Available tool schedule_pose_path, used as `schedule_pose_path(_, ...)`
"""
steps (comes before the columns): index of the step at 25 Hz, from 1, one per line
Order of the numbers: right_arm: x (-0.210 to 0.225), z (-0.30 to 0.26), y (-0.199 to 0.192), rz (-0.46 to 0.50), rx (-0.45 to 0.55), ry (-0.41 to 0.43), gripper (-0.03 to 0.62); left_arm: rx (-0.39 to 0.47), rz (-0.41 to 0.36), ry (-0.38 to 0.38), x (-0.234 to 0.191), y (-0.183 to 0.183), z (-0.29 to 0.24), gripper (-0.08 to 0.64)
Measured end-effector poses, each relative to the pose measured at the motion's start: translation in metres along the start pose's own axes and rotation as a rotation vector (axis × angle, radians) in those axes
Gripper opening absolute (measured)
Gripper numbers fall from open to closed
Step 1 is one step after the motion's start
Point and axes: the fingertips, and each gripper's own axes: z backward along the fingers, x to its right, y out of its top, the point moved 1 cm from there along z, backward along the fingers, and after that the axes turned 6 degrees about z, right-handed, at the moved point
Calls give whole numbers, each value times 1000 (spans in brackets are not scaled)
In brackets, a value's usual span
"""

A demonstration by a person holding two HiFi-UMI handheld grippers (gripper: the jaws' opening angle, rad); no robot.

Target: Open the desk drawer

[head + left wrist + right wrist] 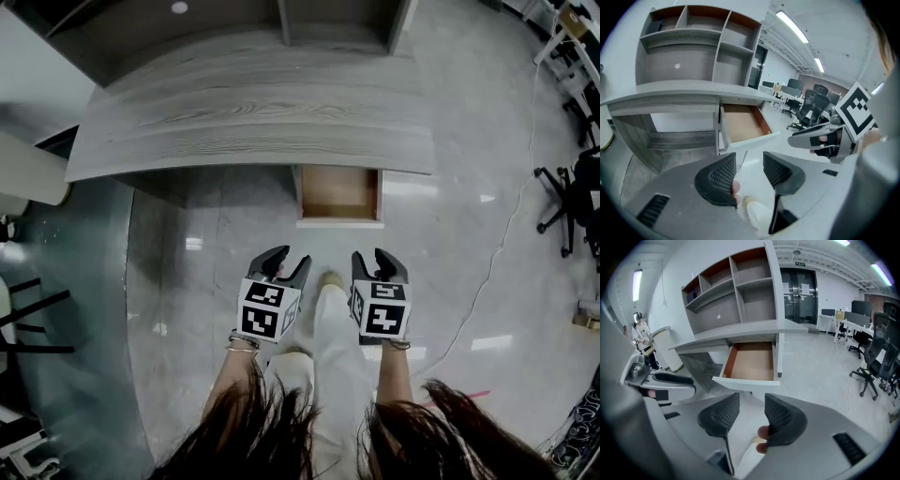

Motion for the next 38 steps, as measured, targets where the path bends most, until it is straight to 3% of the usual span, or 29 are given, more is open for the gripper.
schedule_pose_path(20, -77, 146, 41, -24, 173, -39, 158, 135, -9, 0, 48, 17, 156, 181)
schedule_pose_path(24, -90, 173, 58, -2, 225, -42, 156, 162, -29, -6, 57, 25, 182, 181)
schedule_pose_path(29, -108, 207, 67, 30, 270, -32, 137, 171, -107, 10, 74, 29, 216, 181)
schedule_pose_path(38, -122, 232, 72, 101, 300, -12, 122, 232, -115, 32, 89, 43, 252, 153)
